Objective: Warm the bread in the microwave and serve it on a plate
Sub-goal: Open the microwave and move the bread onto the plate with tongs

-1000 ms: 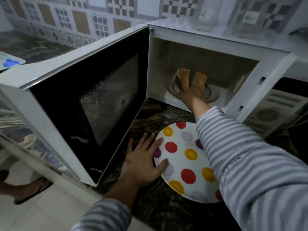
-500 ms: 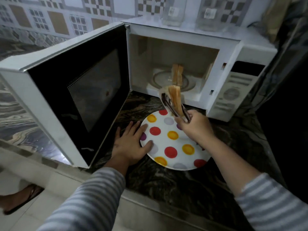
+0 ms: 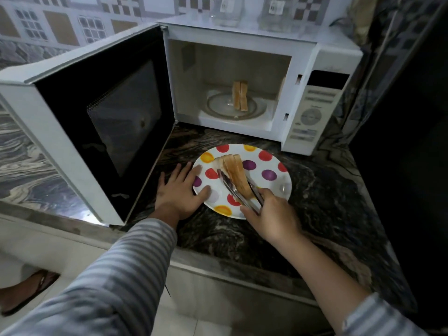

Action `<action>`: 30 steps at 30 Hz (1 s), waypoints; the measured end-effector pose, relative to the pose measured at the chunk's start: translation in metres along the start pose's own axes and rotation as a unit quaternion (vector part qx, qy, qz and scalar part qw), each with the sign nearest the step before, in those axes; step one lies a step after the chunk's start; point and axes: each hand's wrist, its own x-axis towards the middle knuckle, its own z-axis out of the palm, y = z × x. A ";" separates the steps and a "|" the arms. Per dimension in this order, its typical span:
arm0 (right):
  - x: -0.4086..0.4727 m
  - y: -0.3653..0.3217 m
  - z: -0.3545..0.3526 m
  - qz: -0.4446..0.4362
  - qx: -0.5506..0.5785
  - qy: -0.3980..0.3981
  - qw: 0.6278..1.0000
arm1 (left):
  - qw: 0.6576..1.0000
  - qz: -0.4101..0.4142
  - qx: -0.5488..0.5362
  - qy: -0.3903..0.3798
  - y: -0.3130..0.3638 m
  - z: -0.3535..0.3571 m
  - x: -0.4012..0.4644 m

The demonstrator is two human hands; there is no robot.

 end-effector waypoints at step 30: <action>0.217 -0.061 -0.059 0.114 0.103 -0.021 0.988 | 0.999 -0.003 -0.034 0.034 -0.003 0.000 0.002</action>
